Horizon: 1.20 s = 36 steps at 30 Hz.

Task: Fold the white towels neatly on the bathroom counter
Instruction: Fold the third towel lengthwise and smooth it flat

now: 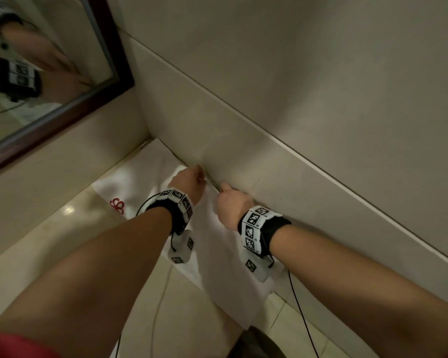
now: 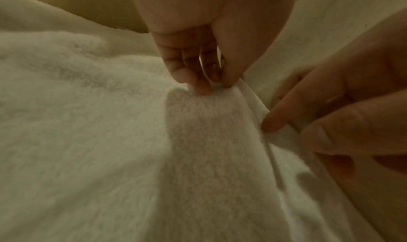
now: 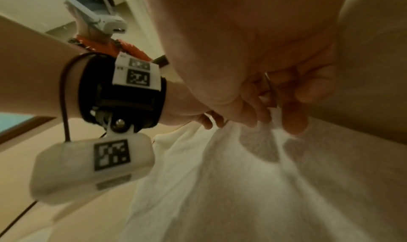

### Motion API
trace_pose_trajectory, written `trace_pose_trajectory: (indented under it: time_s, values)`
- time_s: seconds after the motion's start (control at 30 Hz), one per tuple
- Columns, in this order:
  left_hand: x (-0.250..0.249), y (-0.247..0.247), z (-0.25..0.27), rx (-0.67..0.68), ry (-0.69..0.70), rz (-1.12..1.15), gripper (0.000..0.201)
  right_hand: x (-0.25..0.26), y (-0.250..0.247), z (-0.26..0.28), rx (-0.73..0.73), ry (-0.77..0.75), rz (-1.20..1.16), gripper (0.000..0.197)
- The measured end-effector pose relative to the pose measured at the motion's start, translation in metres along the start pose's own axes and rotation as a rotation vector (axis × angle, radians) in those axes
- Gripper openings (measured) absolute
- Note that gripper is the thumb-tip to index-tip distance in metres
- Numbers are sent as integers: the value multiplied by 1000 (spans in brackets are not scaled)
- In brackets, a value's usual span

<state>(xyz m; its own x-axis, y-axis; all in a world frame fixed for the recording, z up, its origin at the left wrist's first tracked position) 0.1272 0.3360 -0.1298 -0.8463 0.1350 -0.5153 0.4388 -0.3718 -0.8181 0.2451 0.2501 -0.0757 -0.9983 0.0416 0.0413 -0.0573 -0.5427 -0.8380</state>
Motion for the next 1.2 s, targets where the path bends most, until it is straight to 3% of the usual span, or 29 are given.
trace_pose_trajectory:
  time_s: [0.17,0.33,0.43,0.5,0.67,0.73,0.9,1.07,1.2]
  values:
    - [-6,9,5,12,18,64,27,12,3,-1,21,22,90,50]
    - [19,-5,6,-40,-38,80,27,12,6,3,25,-50,116,39]
    - [45,-25,9,-95,-153,33,32,9,9,1,44,-119,21,30]
    - [63,-35,12,-116,-231,-17,33,6,13,-2,66,-134,-8,34]
    - [102,-42,23,-35,-319,-162,38,1,27,-5,86,-108,-58,45]
    - [115,-39,28,21,-321,-219,49,0,33,-7,88,-80,-95,49]
    - [141,-41,30,189,-480,-223,80,-5,39,-7,100,-81,-135,58]
    - [153,-53,34,190,-529,-200,81,-2,37,-10,10,-106,-116,55]
    - [152,-52,39,73,-563,-131,83,7,31,-12,-32,-192,-78,55]
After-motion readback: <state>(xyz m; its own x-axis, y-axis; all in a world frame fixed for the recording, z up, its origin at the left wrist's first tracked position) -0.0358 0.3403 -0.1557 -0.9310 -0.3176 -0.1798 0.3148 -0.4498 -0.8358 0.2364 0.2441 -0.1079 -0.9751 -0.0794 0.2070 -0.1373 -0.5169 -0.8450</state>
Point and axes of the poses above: each hand's wrist, its own z-axis away from the middle knuckle, its own y-axis out of the palm, x = y × z, the point moved 1 cm from there along -z, towards the middle knuckle, and after that the axes turned 2 degrees about y, right-handed, at the moved point
